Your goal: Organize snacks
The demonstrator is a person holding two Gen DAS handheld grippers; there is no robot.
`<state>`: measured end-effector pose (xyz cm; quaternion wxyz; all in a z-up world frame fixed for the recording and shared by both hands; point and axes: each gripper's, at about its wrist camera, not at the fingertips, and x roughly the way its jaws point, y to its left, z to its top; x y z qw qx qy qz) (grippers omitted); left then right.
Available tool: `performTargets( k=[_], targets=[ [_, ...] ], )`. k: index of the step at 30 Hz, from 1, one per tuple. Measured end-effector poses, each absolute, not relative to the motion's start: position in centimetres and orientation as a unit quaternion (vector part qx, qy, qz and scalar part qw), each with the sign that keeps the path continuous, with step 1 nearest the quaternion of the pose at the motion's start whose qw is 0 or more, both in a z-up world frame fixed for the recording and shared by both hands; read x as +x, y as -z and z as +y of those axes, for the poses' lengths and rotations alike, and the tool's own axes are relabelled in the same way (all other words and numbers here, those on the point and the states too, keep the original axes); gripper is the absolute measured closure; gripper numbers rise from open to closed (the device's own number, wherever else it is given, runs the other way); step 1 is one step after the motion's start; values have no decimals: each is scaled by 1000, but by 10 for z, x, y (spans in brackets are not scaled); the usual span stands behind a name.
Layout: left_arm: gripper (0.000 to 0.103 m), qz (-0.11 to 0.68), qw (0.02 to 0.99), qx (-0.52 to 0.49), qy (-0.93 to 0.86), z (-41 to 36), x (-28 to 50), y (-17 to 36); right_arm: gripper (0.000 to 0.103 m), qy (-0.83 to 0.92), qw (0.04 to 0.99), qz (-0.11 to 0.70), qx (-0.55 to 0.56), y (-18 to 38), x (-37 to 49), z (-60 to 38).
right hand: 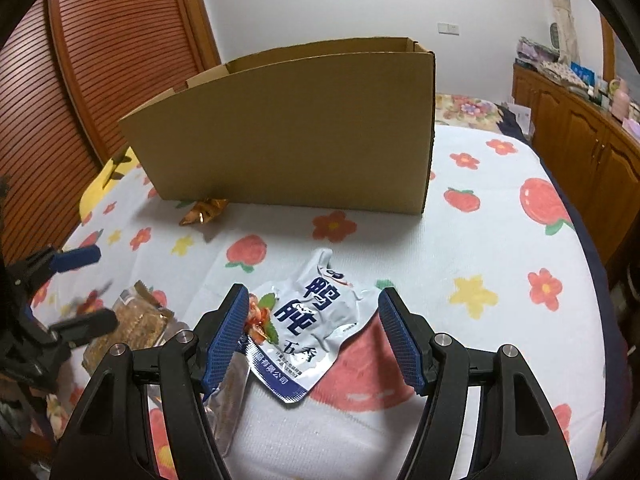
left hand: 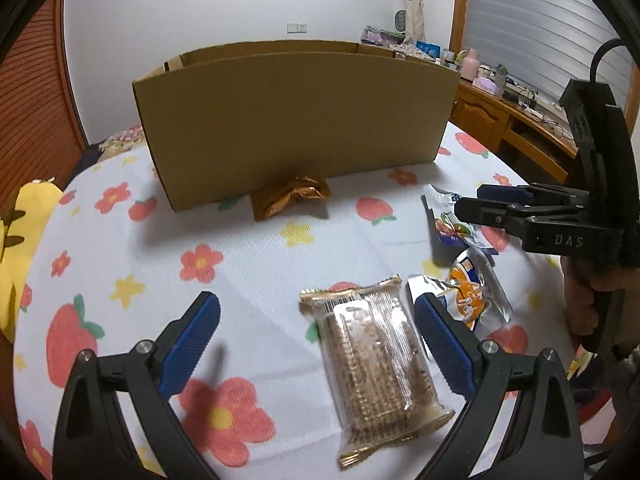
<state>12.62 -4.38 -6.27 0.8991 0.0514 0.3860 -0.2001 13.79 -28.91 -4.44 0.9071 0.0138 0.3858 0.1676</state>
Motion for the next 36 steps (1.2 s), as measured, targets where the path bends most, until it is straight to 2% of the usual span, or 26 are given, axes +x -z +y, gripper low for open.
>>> performTargets(
  k=[13,16,18,20,31,33,36],
  targets=[
    [7,396,892,52,213,-52,115,68,34,-159,906,393,-4,46,140,-284],
    [14,399,890,54,214,-53,114,69,34,-156,906,393,-11,46,140,-282],
    [25,403,888,57,215,-55,113,70,34,-154,906,393,-15,46,139,-280],
    [31,406,886,61,215,-56,113,72,34,-152,906,394,-17,46,140,-280],
    [36,415,882,68,213,-57,112,79,34,-146,906,397,-35,49,140,-272],
    [54,409,884,69,213,-56,110,78,34,-148,905,398,-37,50,140,-270],
    [57,402,886,68,220,-54,107,77,34,-151,902,403,-33,52,142,-270]
  ],
)
